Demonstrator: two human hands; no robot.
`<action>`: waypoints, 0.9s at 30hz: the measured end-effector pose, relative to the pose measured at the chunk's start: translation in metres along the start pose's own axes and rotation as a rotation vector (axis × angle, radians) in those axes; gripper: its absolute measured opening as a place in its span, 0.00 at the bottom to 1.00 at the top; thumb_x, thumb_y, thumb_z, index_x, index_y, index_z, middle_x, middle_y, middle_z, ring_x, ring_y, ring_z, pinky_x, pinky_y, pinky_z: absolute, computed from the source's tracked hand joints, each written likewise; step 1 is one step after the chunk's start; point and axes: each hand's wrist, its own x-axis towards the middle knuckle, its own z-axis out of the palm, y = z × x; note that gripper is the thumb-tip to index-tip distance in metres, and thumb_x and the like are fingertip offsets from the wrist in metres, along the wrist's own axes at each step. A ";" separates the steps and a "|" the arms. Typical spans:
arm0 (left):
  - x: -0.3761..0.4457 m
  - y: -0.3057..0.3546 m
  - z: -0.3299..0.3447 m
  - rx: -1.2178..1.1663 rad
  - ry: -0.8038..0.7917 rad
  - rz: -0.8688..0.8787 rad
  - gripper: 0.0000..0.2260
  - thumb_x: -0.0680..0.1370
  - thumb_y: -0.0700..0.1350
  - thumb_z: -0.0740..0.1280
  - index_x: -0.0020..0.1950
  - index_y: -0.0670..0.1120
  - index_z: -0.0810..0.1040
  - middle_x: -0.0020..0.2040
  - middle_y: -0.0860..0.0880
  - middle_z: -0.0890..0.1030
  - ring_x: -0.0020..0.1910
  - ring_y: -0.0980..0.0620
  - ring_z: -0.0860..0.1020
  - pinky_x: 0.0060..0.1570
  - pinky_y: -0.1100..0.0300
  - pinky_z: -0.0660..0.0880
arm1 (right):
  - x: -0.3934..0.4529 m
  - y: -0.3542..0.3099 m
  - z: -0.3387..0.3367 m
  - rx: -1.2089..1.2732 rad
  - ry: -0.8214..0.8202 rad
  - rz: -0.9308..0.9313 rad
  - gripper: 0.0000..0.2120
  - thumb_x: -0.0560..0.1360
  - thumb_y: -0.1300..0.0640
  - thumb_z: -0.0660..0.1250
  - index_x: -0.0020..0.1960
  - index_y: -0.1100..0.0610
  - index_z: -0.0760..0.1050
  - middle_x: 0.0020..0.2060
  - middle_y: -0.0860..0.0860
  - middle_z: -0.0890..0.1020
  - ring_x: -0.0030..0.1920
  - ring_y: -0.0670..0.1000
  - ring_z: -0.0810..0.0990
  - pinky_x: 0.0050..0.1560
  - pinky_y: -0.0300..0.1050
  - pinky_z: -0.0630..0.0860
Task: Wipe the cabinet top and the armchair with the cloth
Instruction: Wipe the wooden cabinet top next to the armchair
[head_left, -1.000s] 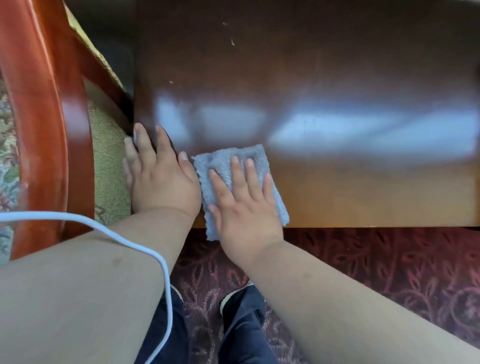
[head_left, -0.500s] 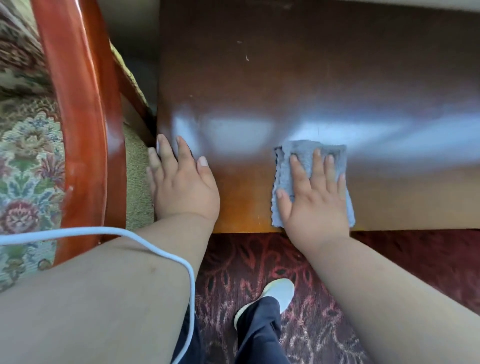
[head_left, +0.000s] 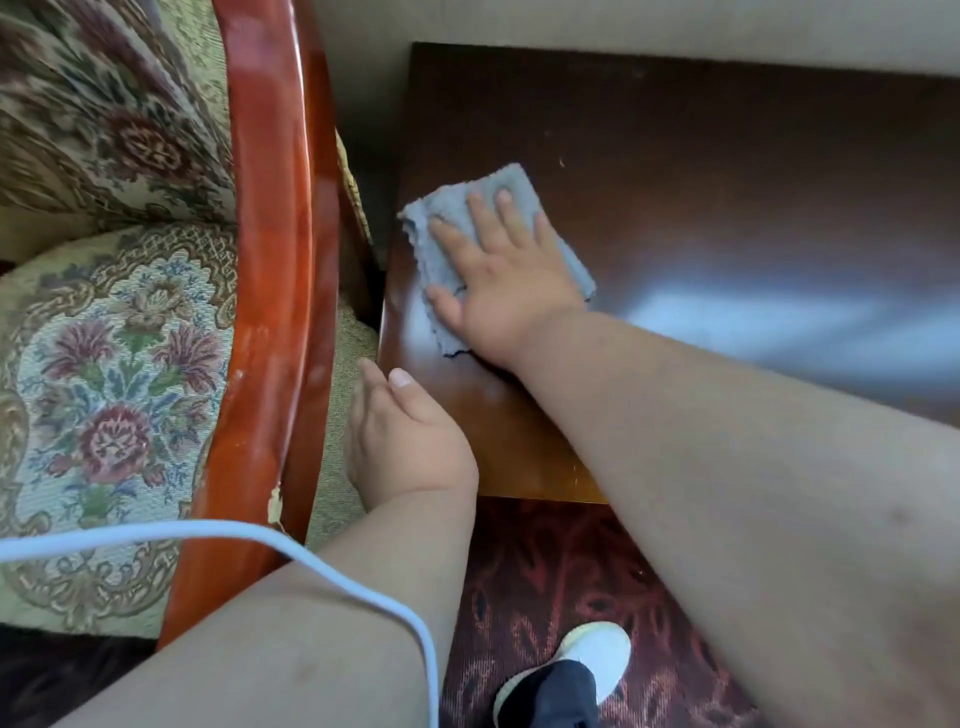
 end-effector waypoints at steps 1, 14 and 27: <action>-0.001 0.000 0.002 0.053 0.006 0.016 0.25 0.81 0.51 0.50 0.77 0.43 0.59 0.76 0.42 0.66 0.73 0.43 0.64 0.70 0.52 0.58 | 0.010 0.019 -0.004 -0.022 0.021 0.078 0.34 0.75 0.34 0.46 0.78 0.44 0.50 0.79 0.55 0.51 0.78 0.59 0.46 0.73 0.62 0.43; -0.010 -0.007 0.009 0.249 0.013 0.150 0.28 0.76 0.49 0.56 0.77 0.47 0.59 0.75 0.44 0.66 0.67 0.40 0.69 0.64 0.45 0.65 | -0.107 0.022 0.011 -0.009 0.045 0.192 0.30 0.78 0.40 0.47 0.77 0.49 0.56 0.78 0.61 0.57 0.76 0.64 0.52 0.73 0.66 0.49; -0.011 -0.005 0.007 0.271 -0.009 0.156 0.28 0.77 0.48 0.56 0.77 0.47 0.57 0.76 0.45 0.64 0.68 0.39 0.67 0.63 0.43 0.67 | 0.047 0.121 -0.037 -0.100 -0.039 0.232 0.32 0.77 0.37 0.48 0.79 0.46 0.47 0.79 0.58 0.50 0.77 0.62 0.47 0.73 0.63 0.48</action>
